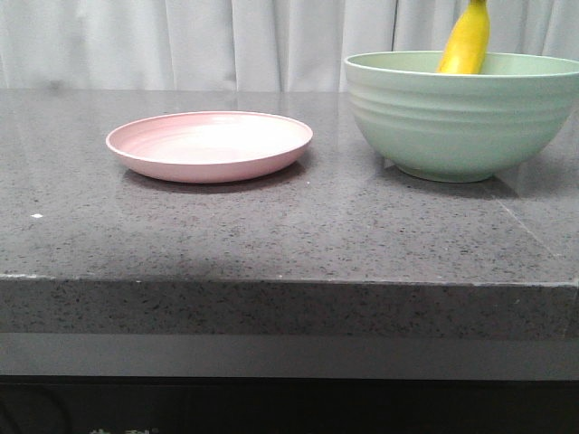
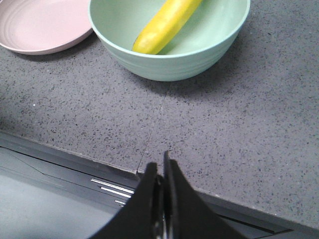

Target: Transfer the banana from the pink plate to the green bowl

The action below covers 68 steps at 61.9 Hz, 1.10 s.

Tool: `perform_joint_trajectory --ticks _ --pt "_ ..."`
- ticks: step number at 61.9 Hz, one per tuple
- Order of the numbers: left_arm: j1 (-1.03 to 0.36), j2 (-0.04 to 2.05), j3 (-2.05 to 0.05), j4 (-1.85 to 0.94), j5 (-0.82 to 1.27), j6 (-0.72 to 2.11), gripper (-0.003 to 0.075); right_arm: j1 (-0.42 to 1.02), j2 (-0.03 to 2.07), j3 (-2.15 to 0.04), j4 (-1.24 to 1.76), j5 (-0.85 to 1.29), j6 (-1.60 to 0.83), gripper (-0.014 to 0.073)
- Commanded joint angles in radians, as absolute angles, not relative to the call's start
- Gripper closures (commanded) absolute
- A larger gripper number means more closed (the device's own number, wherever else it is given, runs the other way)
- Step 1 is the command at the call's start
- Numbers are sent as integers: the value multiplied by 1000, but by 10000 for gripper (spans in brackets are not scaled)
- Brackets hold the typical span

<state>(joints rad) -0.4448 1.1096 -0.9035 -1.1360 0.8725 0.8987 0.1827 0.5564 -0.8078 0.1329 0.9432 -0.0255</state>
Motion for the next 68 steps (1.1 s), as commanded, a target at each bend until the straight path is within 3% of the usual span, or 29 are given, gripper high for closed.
perform_joint_trajectory --ticks 1,9,16,26,33,49,68 --pt "-452 1089 -932 -1195 867 898 738 188 560 -830 141 882 -26 662" --pt "-452 1089 -932 -1174 849 898 738 188 560 -830 141 882 -26 662" --pt "-452 1072 -930 -964 760 856 738 188 560 -830 141 882 -26 662" --pt "-454 1024 -912 -465 650 343 738 188 560 -830 141 882 -26 662" --pt "-452 962 -859 -246 594 149 738 188 560 -830 141 882 -26 662" --pt "-399 744 -624 -166 332 135 738 188 560 -830 141 882 -26 662" --pt "-228 373 -344 -110 276 56 738 188 560 -830 141 882 -26 662"
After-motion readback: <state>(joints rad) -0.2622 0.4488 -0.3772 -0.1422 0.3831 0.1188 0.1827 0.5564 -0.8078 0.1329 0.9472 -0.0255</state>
